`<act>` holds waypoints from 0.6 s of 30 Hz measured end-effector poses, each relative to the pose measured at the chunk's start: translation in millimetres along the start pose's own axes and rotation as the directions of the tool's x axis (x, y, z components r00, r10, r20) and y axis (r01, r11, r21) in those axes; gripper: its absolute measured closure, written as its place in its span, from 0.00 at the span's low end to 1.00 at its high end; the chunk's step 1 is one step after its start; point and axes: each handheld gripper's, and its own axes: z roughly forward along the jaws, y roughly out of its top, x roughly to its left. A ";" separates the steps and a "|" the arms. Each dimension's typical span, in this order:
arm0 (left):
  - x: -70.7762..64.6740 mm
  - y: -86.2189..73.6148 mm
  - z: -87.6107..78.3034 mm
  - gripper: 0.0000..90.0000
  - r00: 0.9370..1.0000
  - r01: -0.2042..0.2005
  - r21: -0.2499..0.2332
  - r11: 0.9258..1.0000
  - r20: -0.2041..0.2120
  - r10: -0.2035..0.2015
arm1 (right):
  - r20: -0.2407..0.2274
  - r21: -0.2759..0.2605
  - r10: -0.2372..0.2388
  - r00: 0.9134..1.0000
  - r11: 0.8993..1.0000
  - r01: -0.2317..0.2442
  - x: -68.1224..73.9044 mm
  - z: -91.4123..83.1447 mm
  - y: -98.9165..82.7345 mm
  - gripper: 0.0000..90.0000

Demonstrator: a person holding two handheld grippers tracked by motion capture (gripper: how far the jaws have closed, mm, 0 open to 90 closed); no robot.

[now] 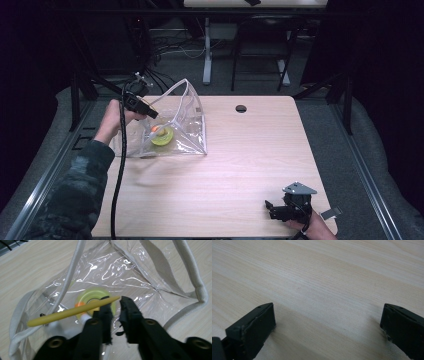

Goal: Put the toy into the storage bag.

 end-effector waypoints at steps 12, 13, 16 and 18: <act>-5.7 -9.0 -40.5 0.33 0.999 -0.009 -0.057 0.998 -0.039 0.007 | 0.000 0.000 0.000 1.000 1.000 0.000 0.0 0.0 0.0 0.00; -6.3 -10.6 -43.9 0.30 0.999 -0.012 -0.057 0.998 -0.043 0.009 | 0.000 0.000 0.000 1.000 1.000 0.000 0.0 0.0 0.0 0.00; -7.7 -16.5 -55.0 0.21 0.998 -0.017 -0.064 0.998 -0.062 0.013 | 0.000 0.000 0.000 1.000 1.000 0.000 0.0 0.0 0.0 0.00; -9.4 -21.0 -61.4 0.17 0.998 -0.019 -0.071 0.997 -0.069 0.014 | 0.000 0.000 0.000 1.000 1.000 0.000 0.0 0.0 0.0 0.00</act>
